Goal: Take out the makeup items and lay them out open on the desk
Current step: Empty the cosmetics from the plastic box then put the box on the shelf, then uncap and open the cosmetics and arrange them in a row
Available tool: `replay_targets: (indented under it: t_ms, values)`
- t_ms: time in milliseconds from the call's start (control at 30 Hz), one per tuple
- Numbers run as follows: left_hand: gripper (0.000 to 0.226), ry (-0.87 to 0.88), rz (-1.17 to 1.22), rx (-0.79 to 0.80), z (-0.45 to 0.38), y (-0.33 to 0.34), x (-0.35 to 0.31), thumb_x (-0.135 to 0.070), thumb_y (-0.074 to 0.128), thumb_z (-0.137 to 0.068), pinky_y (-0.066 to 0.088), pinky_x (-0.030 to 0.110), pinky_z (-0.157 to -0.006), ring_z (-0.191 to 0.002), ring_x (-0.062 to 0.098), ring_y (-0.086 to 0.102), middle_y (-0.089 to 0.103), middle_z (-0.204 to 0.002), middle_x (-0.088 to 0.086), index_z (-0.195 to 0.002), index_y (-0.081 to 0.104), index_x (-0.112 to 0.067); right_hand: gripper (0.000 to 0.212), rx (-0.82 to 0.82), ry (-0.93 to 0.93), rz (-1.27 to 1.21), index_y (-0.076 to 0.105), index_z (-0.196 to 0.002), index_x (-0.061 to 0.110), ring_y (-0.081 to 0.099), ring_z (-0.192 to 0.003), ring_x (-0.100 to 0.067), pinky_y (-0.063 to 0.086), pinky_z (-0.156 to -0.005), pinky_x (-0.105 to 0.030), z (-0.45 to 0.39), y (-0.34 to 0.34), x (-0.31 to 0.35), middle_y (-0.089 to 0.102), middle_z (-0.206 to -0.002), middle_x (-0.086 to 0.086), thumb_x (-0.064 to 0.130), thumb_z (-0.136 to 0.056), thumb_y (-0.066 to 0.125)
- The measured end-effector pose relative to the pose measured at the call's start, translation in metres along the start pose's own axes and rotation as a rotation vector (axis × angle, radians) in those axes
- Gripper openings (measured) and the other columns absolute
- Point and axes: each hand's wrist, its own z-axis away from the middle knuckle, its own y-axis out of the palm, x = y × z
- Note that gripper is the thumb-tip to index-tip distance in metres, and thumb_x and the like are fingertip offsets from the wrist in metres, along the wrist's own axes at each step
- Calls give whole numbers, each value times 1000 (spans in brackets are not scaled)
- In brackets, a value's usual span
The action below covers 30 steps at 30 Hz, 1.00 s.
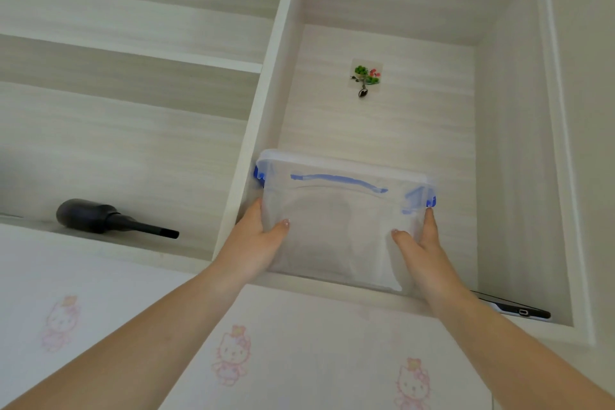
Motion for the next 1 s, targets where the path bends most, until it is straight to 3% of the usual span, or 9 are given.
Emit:
replay_targets:
  t_ms: [133,233,300,400,467,567,667,833,1000]
  values:
    - [40,-9,2,-12,1,3,-1,-26,54,-91,39,15,-73,-104,9,55,58,-113,-14,-130,47,-28,77,15,-2,-3,-3,-146,41,32,-135,-15,23,-94,-25,1,0,1,21,-154,14,33,-90,49]
    - [40,39,17,-39,10,2,-4,-24,56,-90,42,23,-86,-110,10,55,56,-112,-16,-129,47,-28,78,-48,-62,-31,3,-149,32,30,-131,-5,19,-95,-19,11,4,6,23,-153,10,31,-90,55]
    - [45,75,53,-40,23,0,-4,-23,57,-89,42,27,-97,-115,0,51,54,-120,-21,-131,43,-30,77,-154,-149,-48,12,-148,30,28,-127,1,20,-99,-19,21,7,8,25,-152,7,29,-88,59]
    - [71,90,121,-58,54,-3,-7,-21,59,-90,31,17,-100,-117,-22,35,36,-124,-41,-146,18,-38,76,-211,-218,-48,13,-148,31,21,-131,6,17,-105,-20,48,7,8,22,-152,11,30,-88,60]
    - [75,70,133,-59,78,-7,-8,-22,60,-89,34,16,-97,-120,-18,39,39,-126,-36,-145,15,-42,78,-136,-248,-15,9,-148,33,17,-133,7,15,-110,-22,68,7,7,18,-152,16,28,-88,58]
    - [63,-4,113,-22,121,-14,-10,-23,60,-89,39,10,-85,-117,-16,44,47,-125,-32,-135,25,-50,77,-22,-244,-15,8,-148,34,13,-138,5,13,-112,-22,106,9,3,16,-151,20,26,-89,57]
    - [52,-115,96,-6,165,-24,-9,-20,60,-90,44,4,-71,-116,-7,50,54,-125,-19,-133,38,-39,74,77,-187,-37,10,-147,37,13,-135,9,12,-107,-18,144,12,-4,18,-151,20,28,-90,56]
    - [46,-279,28,-27,240,-51,2,-20,60,-89,43,20,-89,-113,1,55,57,-121,-12,-129,42,-35,71,256,-75,-42,11,-147,38,10,-141,3,11,-108,-20,213,26,-27,17,-154,19,33,-90,54]
    - [44,-411,-4,-58,299,-71,24,-18,60,-89,45,27,-93,-109,7,57,59,-116,-10,-126,42,-35,71,418,16,-43,14,-147,37,17,-137,6,14,-106,-17,276,48,-52,22,-152,19,29,-90,55]
